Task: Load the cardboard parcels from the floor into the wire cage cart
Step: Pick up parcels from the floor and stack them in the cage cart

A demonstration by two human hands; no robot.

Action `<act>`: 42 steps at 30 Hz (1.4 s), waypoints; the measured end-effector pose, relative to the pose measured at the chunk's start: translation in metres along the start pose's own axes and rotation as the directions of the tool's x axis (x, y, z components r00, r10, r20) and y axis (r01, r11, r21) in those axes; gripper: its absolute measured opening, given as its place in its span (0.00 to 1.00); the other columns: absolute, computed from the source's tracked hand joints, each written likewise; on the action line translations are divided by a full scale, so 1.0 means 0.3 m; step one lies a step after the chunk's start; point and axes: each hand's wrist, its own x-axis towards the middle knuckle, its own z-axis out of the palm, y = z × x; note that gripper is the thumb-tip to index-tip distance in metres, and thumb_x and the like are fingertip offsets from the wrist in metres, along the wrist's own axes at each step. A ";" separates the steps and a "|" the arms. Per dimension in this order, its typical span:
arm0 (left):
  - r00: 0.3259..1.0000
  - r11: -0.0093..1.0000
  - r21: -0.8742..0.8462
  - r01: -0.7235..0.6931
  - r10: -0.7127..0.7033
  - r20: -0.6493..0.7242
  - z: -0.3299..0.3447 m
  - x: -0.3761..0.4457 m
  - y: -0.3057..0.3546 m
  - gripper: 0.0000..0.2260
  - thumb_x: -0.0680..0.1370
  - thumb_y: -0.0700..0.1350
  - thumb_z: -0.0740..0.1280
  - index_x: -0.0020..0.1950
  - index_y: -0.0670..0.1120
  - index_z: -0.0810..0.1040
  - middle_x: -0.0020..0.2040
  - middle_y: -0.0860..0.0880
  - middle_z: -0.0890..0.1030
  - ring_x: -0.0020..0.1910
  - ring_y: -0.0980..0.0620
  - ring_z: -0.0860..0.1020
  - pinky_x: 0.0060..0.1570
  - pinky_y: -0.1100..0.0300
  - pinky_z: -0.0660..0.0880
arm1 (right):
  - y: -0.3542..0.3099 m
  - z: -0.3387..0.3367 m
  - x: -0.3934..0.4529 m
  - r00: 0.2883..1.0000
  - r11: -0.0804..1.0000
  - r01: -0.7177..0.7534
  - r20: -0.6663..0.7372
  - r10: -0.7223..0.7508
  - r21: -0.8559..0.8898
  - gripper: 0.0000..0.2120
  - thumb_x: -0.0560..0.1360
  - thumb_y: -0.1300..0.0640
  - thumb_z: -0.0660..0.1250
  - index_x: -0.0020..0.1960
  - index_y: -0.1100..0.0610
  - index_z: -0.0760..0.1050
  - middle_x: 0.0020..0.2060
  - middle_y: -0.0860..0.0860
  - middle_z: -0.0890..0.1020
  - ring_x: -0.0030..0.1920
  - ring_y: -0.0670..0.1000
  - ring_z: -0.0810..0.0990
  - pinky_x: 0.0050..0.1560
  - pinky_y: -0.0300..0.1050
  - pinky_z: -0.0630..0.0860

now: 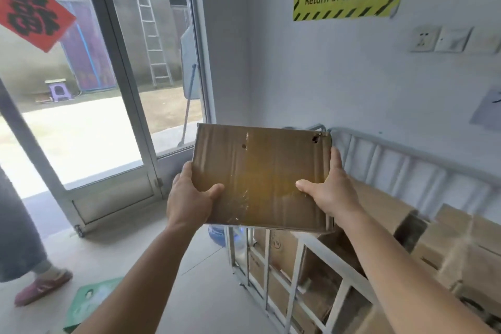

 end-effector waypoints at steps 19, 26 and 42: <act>0.909 0.983 0.102 -0.154 0.100 0.405 0.712 0.475 0.174 0.28 0.71 0.54 0.72 0.68 0.49 0.67 0.59 0.47 0.76 0.55 0.45 0.76 0.54 0.47 0.76 | 0.365 -0.092 0.487 0.927 0.937 -0.350 -0.152 0.343 -0.021 0.51 0.73 0.50 0.73 0.80 0.48 0.38 0.79 0.51 0.54 0.75 0.57 0.62 0.68 0.54 0.67; 0.842 0.958 0.202 -0.206 0.069 0.535 0.881 0.701 0.092 0.34 0.75 0.54 0.70 0.75 0.46 0.59 0.68 0.46 0.69 0.63 0.45 0.73 0.56 0.51 0.72 | 0.439 0.081 0.684 0.857 0.863 -0.503 -0.154 0.492 -0.048 0.51 0.73 0.48 0.73 0.80 0.50 0.37 0.79 0.51 0.53 0.75 0.58 0.63 0.68 0.54 0.67; 0.745 0.907 0.392 -0.155 -0.154 0.649 1.177 0.933 -0.124 0.27 0.75 0.55 0.70 0.68 0.47 0.64 0.63 0.46 0.72 0.51 0.50 0.72 0.51 0.55 0.75 | 0.668 0.346 0.988 0.766 0.757 -0.637 -0.009 0.643 -0.144 0.50 0.74 0.47 0.71 0.80 0.53 0.38 0.77 0.54 0.59 0.73 0.59 0.66 0.66 0.52 0.67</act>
